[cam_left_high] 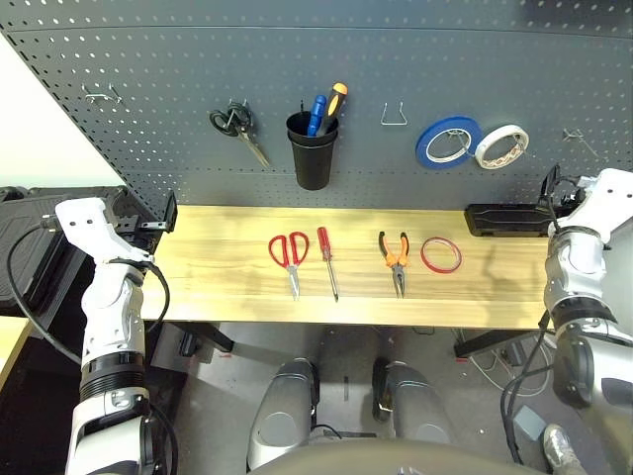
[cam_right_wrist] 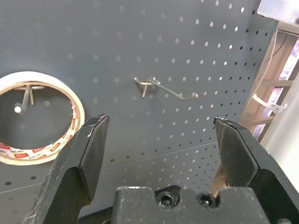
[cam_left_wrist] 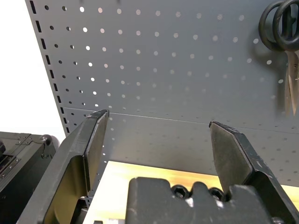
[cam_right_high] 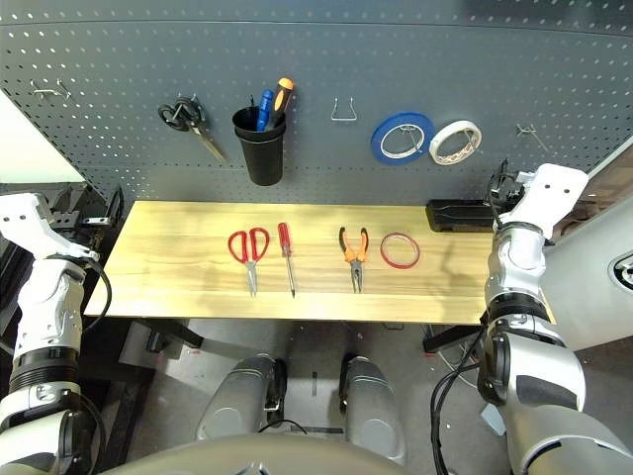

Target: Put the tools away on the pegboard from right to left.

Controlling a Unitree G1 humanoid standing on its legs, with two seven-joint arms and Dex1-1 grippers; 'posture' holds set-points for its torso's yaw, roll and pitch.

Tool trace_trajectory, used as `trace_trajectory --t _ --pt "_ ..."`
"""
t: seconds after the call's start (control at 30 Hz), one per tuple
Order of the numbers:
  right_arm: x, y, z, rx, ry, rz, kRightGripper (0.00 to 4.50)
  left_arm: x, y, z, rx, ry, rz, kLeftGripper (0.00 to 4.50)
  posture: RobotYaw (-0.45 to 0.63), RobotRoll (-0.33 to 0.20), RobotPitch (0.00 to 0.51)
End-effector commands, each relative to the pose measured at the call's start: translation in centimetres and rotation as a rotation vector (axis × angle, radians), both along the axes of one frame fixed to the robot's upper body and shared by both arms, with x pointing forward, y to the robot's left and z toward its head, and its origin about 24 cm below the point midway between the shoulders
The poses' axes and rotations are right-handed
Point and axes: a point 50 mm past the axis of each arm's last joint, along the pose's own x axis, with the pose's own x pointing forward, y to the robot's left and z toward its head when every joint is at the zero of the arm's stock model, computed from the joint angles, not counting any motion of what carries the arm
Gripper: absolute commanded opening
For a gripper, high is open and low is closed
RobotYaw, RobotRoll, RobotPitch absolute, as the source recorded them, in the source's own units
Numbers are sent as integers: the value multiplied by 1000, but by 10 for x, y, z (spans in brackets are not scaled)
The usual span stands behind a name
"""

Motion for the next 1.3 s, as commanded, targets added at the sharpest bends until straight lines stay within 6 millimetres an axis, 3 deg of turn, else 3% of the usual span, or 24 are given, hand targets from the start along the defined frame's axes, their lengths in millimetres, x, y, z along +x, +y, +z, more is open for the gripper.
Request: trace_trajectory --t 0.03,0.27,0.47,0.7,0.97,1.13,1.3 --pt "-2 -2 0 -7 3 -9 4500 3 -2 4 6 -13 -14 4477 180 0 121" --pt "2 -3 -2 -54 122 80 4500 1 -16 -2 -24 9 -73 4477 187 0 142" --pt "2 -8 -9 2 223 161 4500 -8 -39 -7 -25 76 -228 4477 199 0 168" --pt "-3 -3 -11 -43 368 505 4500 -26 -91 -7 9 185 -567 4477 218 0 176" --pt "-2 -2 -18 -172 650 692 4500 -39 -128 -6 72 286 -881 4477 220 0 182" --pt "1 1 -22 -209 763 753 4500 -40 -140 -7 156 328 -997 4477 222 0 175" --pt "5 18 -33 -242 932 905 4500 -34 -146 -5 200 327 -1028 4477 220 0 184"
